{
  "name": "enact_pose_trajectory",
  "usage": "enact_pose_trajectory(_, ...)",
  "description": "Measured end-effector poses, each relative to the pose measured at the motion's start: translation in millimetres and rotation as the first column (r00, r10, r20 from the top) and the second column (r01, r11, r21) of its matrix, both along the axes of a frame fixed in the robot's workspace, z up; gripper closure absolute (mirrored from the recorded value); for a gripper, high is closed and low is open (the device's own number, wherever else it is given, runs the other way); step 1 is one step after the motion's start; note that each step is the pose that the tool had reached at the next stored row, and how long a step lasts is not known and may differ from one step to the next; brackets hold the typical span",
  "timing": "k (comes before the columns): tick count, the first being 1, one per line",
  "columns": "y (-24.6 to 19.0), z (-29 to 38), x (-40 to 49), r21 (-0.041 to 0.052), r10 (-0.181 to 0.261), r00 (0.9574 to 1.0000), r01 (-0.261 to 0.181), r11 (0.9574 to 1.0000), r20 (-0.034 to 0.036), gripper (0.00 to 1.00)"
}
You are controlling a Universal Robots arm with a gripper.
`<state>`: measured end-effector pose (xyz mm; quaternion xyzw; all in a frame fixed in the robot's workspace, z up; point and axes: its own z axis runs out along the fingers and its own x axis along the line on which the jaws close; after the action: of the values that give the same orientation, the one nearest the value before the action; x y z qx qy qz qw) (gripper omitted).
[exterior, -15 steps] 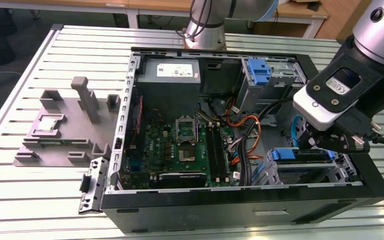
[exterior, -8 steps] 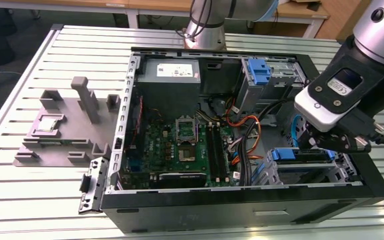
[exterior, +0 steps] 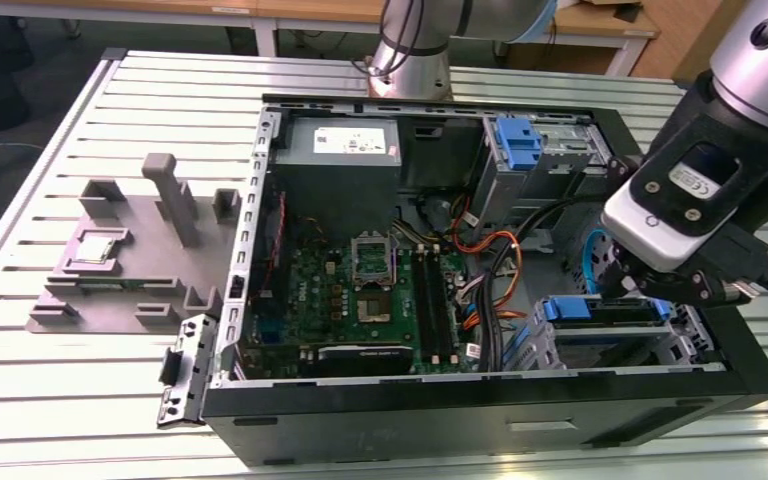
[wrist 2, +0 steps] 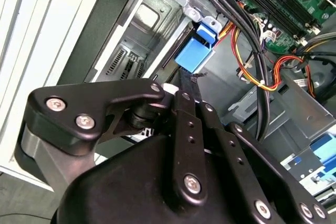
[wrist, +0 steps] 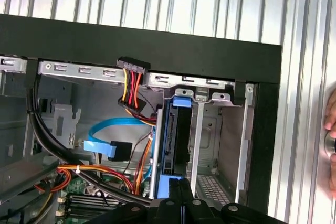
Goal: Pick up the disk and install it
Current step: 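Insert the first disk wire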
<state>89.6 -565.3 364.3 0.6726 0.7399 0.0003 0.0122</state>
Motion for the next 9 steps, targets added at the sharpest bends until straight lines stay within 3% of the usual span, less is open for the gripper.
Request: enact_pose_trajectory(9,0.3,0.0,11.6,0.0,0.003,1.0,-0.003,1.0,0.0,0.9)
